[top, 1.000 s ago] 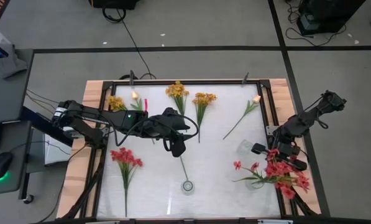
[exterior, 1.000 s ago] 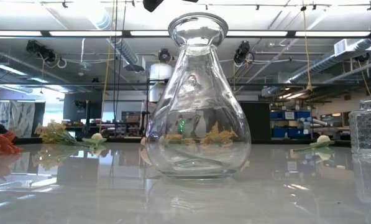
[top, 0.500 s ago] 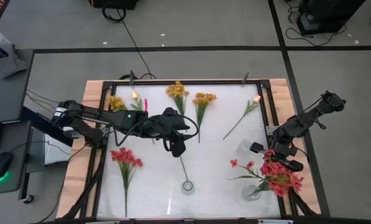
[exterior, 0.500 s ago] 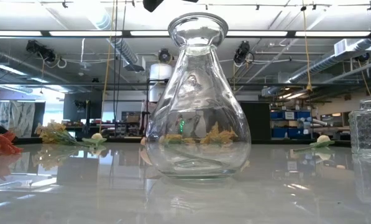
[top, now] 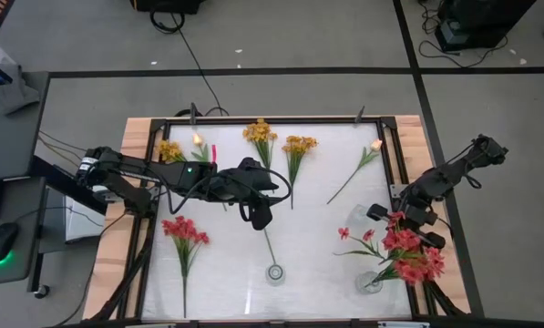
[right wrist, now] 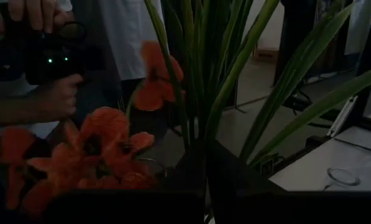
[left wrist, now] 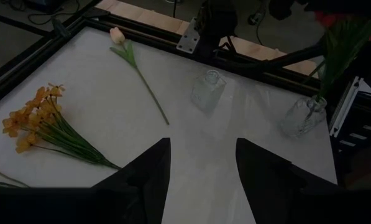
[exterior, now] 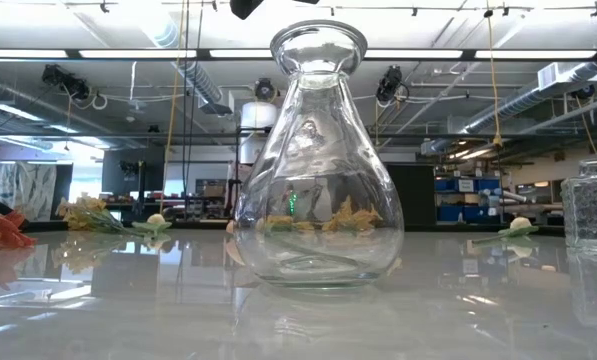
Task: Sort flowers into vase by color
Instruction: Put the top pink flowers into the bottom right transparent vase
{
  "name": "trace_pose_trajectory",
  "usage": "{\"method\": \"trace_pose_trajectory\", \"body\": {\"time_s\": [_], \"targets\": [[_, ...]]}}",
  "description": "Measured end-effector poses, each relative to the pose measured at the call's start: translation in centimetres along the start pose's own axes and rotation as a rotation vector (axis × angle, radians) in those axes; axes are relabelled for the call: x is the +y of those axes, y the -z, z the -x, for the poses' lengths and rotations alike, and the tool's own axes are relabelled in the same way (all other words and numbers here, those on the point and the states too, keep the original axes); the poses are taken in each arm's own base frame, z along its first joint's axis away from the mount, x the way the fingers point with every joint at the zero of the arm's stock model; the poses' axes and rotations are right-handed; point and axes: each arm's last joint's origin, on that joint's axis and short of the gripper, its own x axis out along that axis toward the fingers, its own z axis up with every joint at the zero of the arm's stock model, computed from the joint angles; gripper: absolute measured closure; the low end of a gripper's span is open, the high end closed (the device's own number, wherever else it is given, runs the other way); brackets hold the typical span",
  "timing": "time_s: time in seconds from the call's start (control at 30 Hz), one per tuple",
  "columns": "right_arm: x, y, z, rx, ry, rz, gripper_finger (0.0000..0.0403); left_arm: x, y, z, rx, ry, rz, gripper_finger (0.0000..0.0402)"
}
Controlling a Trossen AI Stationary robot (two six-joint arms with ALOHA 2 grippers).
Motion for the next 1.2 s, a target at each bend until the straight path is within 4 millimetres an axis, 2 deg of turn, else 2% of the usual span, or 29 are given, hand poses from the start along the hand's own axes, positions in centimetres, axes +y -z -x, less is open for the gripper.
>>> {"method": "trace_pose_trajectory", "body": {"time_s": [0.87, 1.2], "targets": [[0.7, -3.2, 1.2, -0.063, -0.018, 0.039, 0.0391, 0.0, 0.0, 0.0, 0.000, 0.000, 0.000, 0.0214], [0.1, -2.2, 0.5, 0.029, 0.042, 0.040, 0.0391, 0.0, 0.0, 0.0, 0.000, 0.000, 0.000, 0.0214]]}}
